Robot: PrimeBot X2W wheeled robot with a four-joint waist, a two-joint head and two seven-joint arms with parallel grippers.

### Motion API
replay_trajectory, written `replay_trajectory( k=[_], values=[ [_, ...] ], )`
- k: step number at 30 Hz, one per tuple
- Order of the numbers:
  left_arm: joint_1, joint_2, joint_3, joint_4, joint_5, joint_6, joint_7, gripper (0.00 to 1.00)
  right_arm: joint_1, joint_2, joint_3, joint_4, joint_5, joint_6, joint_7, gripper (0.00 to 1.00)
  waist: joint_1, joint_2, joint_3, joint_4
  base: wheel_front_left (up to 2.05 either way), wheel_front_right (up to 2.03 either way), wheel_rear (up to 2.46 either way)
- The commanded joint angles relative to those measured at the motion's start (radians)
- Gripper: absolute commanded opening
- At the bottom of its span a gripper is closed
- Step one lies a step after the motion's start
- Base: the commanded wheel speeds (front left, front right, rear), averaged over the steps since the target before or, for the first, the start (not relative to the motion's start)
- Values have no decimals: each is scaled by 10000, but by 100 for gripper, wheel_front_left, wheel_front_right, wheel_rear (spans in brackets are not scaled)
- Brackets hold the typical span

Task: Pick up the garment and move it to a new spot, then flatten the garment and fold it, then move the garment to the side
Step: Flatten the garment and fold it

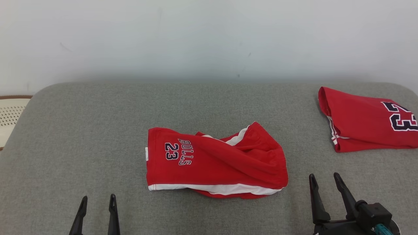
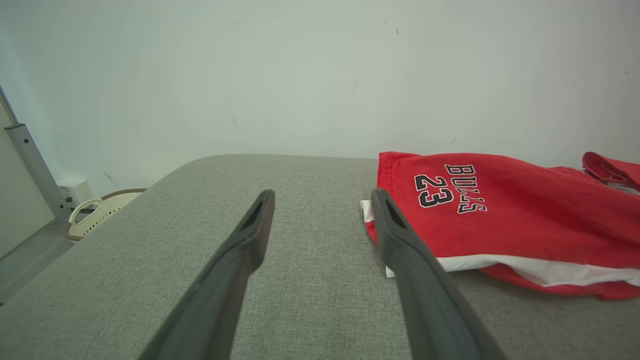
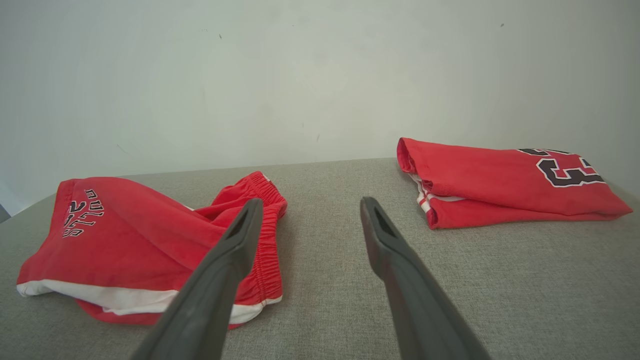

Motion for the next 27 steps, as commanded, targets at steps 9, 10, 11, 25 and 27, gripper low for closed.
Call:
replay_trajectory(
  k=[9, 10, 11, 25, 27],
  values=[
    [228, 40, 6, -15, -71, -37, -55, 100, 62, 30, 18, 91, -1, 1, -8, 100, 0, 0, -70, -8, 0, 0, 0],
    [231, 42, 8, -6, -77, -42, -55, 100, 62, 32, 23, 98, 8, 1, -8, 100, 0, 0, -74, -8, 0, 0, 0],
    [231, 47, 12, 2, -81, -49, -55, 100, 61, 33, 25, 106, 19, 1, -8, 100, 0, 0, -78, -7, 0, 0, 0],
    [237, 48, 27, 47, -125, -67, -55, 100, 29, 14, 70, 149, 25, 1, -8, 100, 0, 0, -88, -8, 0, 0, 0],
    [235, 46, 33, 48, -141, -72, -55, 100, 24, 5, 82, 151, 32, 1, -8, 100, 0, 0, -80, -12, 0, 0, 0]
  ],
)
